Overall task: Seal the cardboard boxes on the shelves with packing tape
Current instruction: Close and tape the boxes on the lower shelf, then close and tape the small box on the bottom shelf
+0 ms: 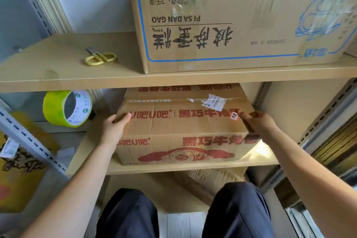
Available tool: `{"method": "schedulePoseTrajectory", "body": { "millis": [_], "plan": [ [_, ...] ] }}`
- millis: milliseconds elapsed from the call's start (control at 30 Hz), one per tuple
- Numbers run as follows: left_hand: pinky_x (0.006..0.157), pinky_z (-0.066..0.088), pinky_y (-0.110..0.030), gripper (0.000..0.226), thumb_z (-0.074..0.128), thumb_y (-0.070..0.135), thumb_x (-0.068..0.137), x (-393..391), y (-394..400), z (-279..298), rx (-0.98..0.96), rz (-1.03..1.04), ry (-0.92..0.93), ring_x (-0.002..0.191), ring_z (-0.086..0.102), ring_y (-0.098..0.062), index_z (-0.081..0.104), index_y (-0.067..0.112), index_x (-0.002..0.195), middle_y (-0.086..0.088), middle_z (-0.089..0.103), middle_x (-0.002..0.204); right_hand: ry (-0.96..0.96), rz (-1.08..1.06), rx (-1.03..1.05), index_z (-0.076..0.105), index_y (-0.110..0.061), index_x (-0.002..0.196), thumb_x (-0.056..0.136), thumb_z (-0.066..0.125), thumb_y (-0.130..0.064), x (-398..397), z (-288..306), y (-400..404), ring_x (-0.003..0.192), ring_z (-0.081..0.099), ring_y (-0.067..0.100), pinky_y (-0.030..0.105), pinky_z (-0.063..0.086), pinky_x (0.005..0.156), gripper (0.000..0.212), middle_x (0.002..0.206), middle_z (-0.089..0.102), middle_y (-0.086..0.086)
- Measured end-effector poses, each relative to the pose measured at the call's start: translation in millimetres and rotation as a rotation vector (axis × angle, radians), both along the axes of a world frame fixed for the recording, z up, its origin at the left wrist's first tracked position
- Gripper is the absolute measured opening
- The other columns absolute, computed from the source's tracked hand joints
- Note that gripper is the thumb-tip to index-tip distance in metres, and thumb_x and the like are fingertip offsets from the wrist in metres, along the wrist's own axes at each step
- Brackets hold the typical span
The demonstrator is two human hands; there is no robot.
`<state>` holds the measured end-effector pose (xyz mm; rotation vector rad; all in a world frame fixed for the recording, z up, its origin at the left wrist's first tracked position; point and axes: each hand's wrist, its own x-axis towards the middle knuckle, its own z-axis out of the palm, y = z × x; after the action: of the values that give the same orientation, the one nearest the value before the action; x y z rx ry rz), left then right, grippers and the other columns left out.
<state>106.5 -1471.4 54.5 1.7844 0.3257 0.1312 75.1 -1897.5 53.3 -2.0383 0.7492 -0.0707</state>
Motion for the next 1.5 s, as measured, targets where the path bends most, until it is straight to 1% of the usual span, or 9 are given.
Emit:
{"method": "schedulePoseTrajectory", "body": {
  "millis": [233,400,533,633,867,1033,1133,1233,1500],
  "plan": [
    [0.094,0.045,-0.047,0.019,0.059,0.025,0.091,-22.5,-20.8,-12.7,0.738,0.441,-0.435,0.112,0.05,-0.038,0.058,0.014,0.106,-0.017,0.053,0.114,-0.477,-0.064,-0.802,0.06,-0.01,0.109,0.094,0.055,-0.032,-36.0,-0.5,28.8,0.097,0.055,0.034,0.042,0.046,0.08,0.028,0.109,0.063,0.012],
    [0.067,0.044,-0.028,0.008,0.056,0.009,0.087,-109.1,-112.2,-64.8,0.875,-0.32,-0.869,0.078,0.055,-0.022,0.064,0.007,0.085,-0.007,0.057,0.088,-0.767,0.555,-0.893,0.062,-0.014,0.064,0.094,0.049,-0.022,-111.8,-52.7,64.8,0.05,0.054,0.017,0.021,0.029,0.051,0.034,0.06,0.057,0.0],
    [0.07,0.051,-0.032,0.015,0.05,0.024,0.094,-127.4,-169.7,-133.7,0.965,-0.898,-0.437,0.085,0.058,-0.011,0.065,0.021,0.093,0.009,0.059,0.09,0.187,0.779,-0.897,0.069,-0.014,0.094,0.097,0.046,-0.037,-107.4,-129.9,45.9,0.091,0.067,0.028,0.034,0.05,0.071,0.032,0.097,0.069,0.006],
    [0.081,0.049,-0.031,0.023,0.053,0.033,0.097,-117.0,-189.5,-182.8,0.897,-0.918,0.053,0.102,0.059,-0.016,0.064,0.021,0.113,0.004,0.061,0.108,0.451,0.726,-0.794,0.055,-0.01,0.129,0.094,0.057,-0.043,-87.7,-166.0,14.9,0.122,0.051,0.03,0.04,0.048,0.093,0.048,0.13,0.055,0.011],
    [0.086,0.047,-0.026,0.059,0.052,0.056,0.095,-102.6,-222.2,-224.5,0.294,-0.493,0.605,0.121,0.055,-0.019,0.046,0.02,0.142,0.003,0.052,0.14,0.335,0.775,-0.441,0.068,-0.023,0.106,0.087,0.06,-0.025,-75.3,-227.7,3.3,0.076,0.062,0.019,0.027,0.051,0.06,0.02,0.086,0.066,0.0],
    [0.076,0.061,-0.039,0.05,0.059,0.06,0.089,-121.8,-250.2,-222.3,-0.233,-0.227,0.809,0.083,0.07,-0.024,0.062,0.012,0.103,-0.007,0.069,0.092,0.136,1.099,-0.411,0.066,-0.017,0.091,0.092,0.052,-0.023,-100.2,-228.7,47.6,0.076,0.06,0.023,0.031,0.046,0.059,0.016,0.083,0.065,0.002],
    [0.053,0.05,-0.028,0.019,0.053,0.016,0.096,-137.0,-239.6,-228.5,-0.116,0.067,0.775,0.066,0.058,-0.025,0.06,0.003,0.107,-0.016,0.065,0.087,0.127,1.263,-0.195,0.064,-0.013,0.095,0.094,0.058,-0.033,-121.3,-236.0,66.4,0.077,0.057,0.021,0.031,0.045,0.067,0.021,0.084,0.062,0.003],
    [0.068,0.041,-0.029,0.023,0.048,0.003,0.096,-140.2,-209.9,-228.9,0.068,0.176,0.712,0.08,0.053,-0.026,0.058,0.001,0.116,-0.015,0.061,0.101,0.278,1.321,0.034,0.067,-0.02,0.112,0.094,0.059,-0.047,-121.1,-230.5,68.6,0.088,0.061,0.015,0.028,0.05,0.074,0.034,0.098,0.066,-0.003],
    [0.111,0.032,-0.041,0.057,0.058,0.003,0.097,-119.1,-122.1,-214.8,0.221,0.089,0.836,0.141,0.035,-0.033,0.033,0.0,0.149,-0.016,0.035,0.155,0.311,1.257,-0.601,0.007,-0.025,0.158,0.092,0.055,-0.057,-59.8,-263.5,60.5,0.151,0.013,0.023,0.041,0.014,0.121,0.088,0.165,0.011,-0.002]
  ]
}}
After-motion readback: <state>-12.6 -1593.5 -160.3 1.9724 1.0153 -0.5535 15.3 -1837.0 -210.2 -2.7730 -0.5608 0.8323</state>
